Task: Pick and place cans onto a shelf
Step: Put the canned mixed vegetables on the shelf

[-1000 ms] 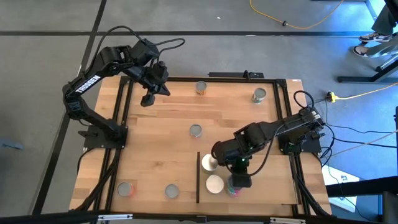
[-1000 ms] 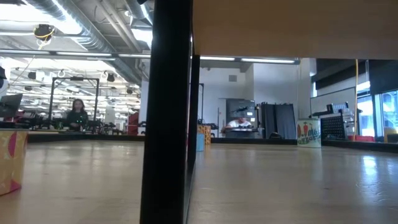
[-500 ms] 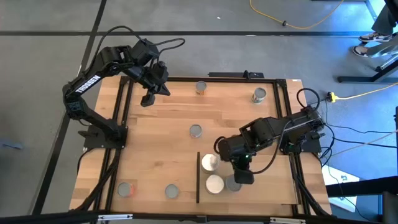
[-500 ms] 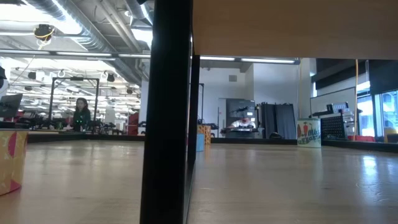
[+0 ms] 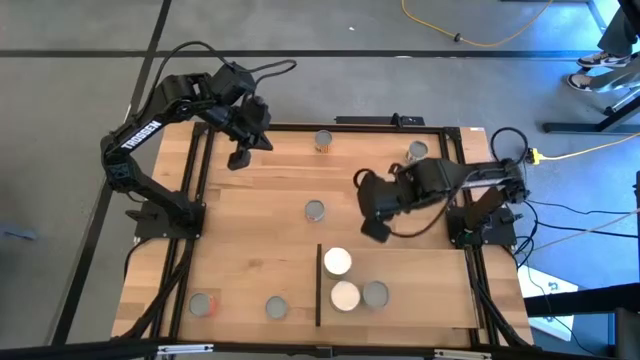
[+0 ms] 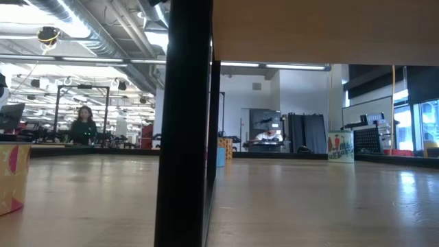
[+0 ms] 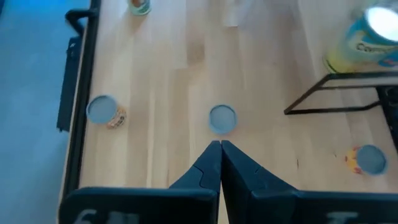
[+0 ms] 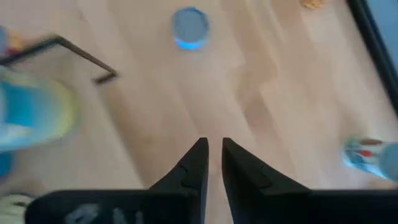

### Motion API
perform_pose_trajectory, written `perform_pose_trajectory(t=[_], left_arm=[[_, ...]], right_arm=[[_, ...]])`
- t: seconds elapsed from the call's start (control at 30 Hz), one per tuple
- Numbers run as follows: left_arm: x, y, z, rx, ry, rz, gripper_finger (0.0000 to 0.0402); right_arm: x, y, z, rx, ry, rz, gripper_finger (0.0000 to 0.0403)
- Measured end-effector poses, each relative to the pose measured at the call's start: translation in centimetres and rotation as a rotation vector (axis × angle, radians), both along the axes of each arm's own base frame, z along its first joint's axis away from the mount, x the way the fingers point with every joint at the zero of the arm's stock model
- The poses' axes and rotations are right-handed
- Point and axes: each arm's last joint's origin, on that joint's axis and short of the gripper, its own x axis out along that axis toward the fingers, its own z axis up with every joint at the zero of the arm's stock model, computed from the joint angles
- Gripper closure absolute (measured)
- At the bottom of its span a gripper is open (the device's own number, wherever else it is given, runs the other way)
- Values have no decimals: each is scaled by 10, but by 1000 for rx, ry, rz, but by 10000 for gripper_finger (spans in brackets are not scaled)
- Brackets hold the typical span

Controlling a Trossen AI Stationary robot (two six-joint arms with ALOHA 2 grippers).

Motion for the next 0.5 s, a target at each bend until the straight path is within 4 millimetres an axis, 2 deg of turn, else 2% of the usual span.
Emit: perform_pose_trajectory(t=[0.1,0.3,0.5], left_arm=[[1,1,-2,-30,-14,-44,401],[5,7,-20,-34,30,-74,401],[14,22,-33,11,-23,-60,401]], right_arm=[[-7,-23,-5,-18,27,-46,354],[-32,-70,-17,-58,91,-184,354],[-48,-115,-28,-42,143,-348,354]])
